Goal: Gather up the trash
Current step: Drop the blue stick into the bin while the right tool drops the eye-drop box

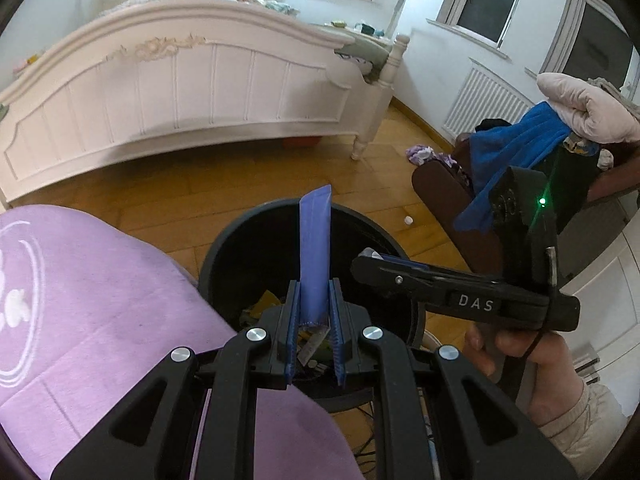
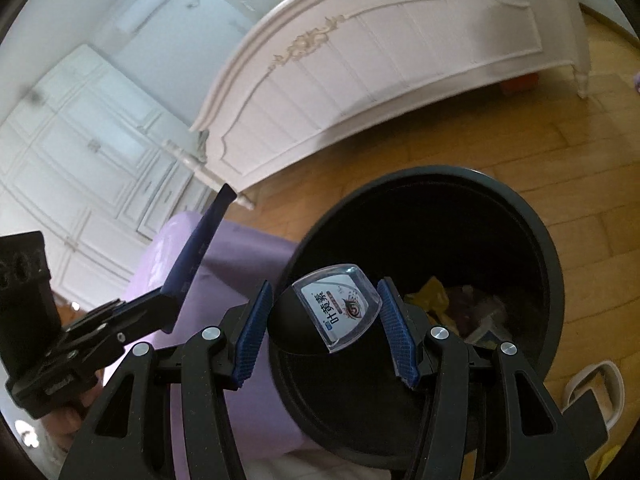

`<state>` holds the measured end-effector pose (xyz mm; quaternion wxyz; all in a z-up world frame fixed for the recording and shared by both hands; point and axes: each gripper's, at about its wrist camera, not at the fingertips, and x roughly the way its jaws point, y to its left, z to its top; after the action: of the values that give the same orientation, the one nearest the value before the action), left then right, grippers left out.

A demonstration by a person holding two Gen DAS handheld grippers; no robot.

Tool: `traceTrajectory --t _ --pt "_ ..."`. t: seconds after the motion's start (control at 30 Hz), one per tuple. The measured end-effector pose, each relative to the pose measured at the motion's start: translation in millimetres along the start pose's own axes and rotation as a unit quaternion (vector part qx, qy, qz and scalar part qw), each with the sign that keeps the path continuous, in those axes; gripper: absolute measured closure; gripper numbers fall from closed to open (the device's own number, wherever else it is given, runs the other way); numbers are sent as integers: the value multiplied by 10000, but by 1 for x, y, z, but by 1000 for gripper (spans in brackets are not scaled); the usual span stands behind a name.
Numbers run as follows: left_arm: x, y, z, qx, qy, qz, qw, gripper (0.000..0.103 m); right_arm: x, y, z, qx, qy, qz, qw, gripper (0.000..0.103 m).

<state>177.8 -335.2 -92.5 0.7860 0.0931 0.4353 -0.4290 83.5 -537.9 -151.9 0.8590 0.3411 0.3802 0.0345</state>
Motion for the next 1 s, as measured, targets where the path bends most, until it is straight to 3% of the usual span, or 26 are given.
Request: traceTrajectory --t 0.33,0.43,0.47,0.53,0.6,0.63,0.87,1.0 --pt "17 -6 3 -26 218 -153 9996 86 2 -18 -4 249 18 -205 9995 46" --pt "18 -5 4 -54 276 -182 9994 84 1 -23 -5 402 -4 -266 9988 30" --pt "19 -5 4 -66 304 -207 9993 81 0 -24 -5 426 -15 -278 9987 28" --pt "15 -3 3 -102 259 -222 9994 52 -3 -23 -5 422 -6 -374 9984 25" --pt "6 -2 2 -165 54 -188 9997 28 -5 -20 -7 416 25 -405 9983 24" --pt "1 -1 2 -201 -60 -175 9996 23 -6 -17 -8 403 40 -390 9984 24" --pt "-40 8 -11 -387 -442 89 9982 19 -14 27 -13 -175 109 -527 9984 24" --pt "-82 22 -32 -594 -924 581 9923 19 -12 72 -20 -899 181 -881 9919 21"
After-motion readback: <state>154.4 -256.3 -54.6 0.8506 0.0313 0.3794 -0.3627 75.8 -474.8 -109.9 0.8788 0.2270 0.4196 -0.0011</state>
